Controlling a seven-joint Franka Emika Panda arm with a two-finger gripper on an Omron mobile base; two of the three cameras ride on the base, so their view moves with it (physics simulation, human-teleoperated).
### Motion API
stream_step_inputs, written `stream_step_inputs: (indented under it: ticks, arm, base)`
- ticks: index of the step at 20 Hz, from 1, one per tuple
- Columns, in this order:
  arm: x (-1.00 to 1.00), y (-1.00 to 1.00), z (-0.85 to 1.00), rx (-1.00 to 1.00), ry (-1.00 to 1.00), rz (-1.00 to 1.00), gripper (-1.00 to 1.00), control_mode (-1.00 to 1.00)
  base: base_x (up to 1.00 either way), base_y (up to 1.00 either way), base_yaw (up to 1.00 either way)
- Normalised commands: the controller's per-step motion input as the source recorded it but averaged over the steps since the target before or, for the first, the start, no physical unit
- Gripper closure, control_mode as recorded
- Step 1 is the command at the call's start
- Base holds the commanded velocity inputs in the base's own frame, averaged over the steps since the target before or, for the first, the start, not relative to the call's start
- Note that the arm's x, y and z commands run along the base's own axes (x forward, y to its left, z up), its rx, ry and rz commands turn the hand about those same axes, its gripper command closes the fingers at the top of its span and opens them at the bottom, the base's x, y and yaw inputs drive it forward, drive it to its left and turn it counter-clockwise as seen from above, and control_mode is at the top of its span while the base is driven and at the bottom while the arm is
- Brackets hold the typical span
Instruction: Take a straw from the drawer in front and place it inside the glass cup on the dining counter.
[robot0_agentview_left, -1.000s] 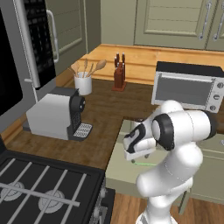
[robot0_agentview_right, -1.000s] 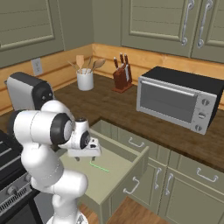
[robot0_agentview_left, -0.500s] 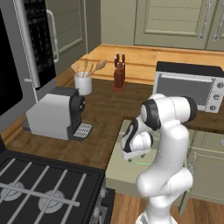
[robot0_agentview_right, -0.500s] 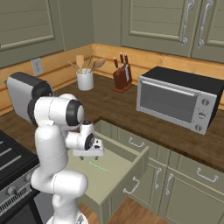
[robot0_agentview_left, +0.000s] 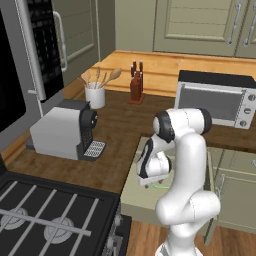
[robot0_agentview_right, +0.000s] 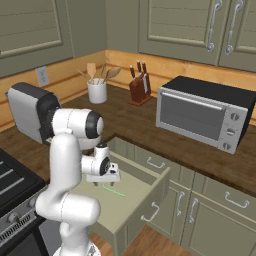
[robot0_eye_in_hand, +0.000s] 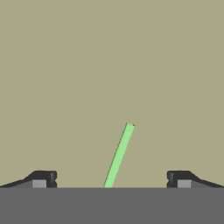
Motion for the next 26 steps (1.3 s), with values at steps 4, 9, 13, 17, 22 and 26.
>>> stream_step_inputs:
  ticks: [4, 9, 13, 17, 22, 26]
  arm:
    - [0.14, -0.05, -0.34, 0.00, 0.00, 0.00, -1.00, -1.00]
    - [0.00, -0.05, -0.31, 0.00, 0.00, 0.00, 1.00, -1.00]
    - [0.00, -0.18, -0.12, 0.00, 0.00, -0.02, 1.00, -1.00]
    - [0.00, -0.23, -0.04, 0.00, 0.00, -0.04, 1.00, -1.00]
    - [0.00, -0.23, -0.02, 0.00, 0.00, -0.03, 1.00, -1.00]
    - [-0.06, -0.10, 0.17, 0.00, 0.00, -0.02, 1.00, -1.00]
  base:
    - [0.00, 0.00, 0.00]
    - [0.00, 0.00, 0.00]
    - [0.00, 0.00, 0.00]
    - [0.00, 0.00, 0.00]
    - [0.00, 0.00, 0.00]
    - [0.00, 0.00, 0.00]
